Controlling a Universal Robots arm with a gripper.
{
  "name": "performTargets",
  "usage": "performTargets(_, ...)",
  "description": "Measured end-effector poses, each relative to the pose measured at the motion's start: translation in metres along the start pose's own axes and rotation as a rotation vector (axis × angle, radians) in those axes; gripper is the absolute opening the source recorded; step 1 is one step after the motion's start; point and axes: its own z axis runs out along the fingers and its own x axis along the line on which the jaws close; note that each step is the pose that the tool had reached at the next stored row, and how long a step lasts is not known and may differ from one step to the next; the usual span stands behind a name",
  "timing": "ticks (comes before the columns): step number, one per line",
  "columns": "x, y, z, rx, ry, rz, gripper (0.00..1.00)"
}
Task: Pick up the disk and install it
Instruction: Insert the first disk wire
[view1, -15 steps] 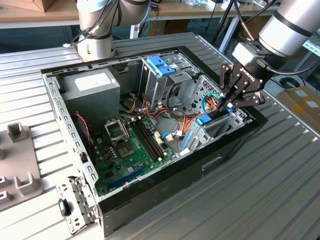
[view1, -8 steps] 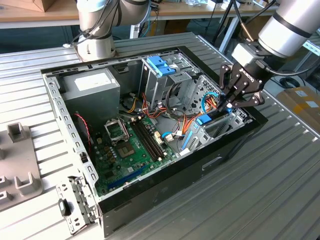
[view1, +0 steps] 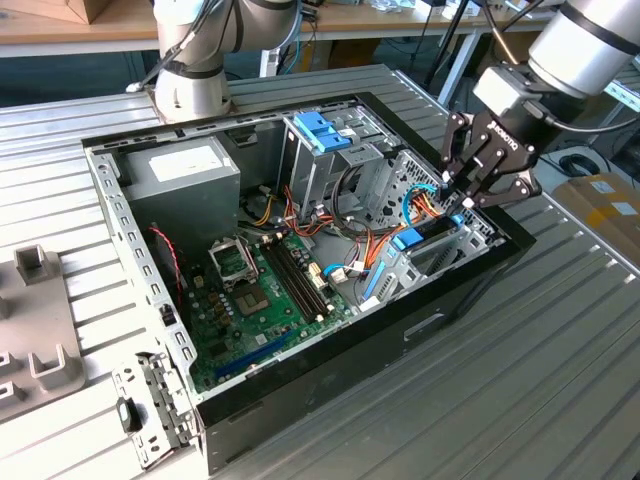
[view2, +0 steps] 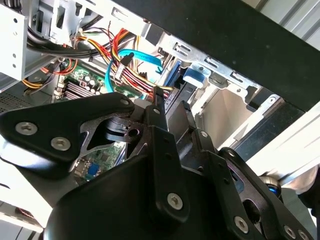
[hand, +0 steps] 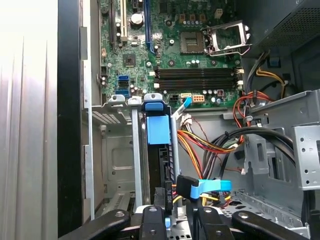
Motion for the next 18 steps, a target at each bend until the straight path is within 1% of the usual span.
performTargets(11,-0.0005,0.0013,-0.0091,0.0,-0.0001,0.0,0.31)
performTargets(18,-0.0009,0.0022,-0.016,0.0,-0.0001,0.0,0.31)
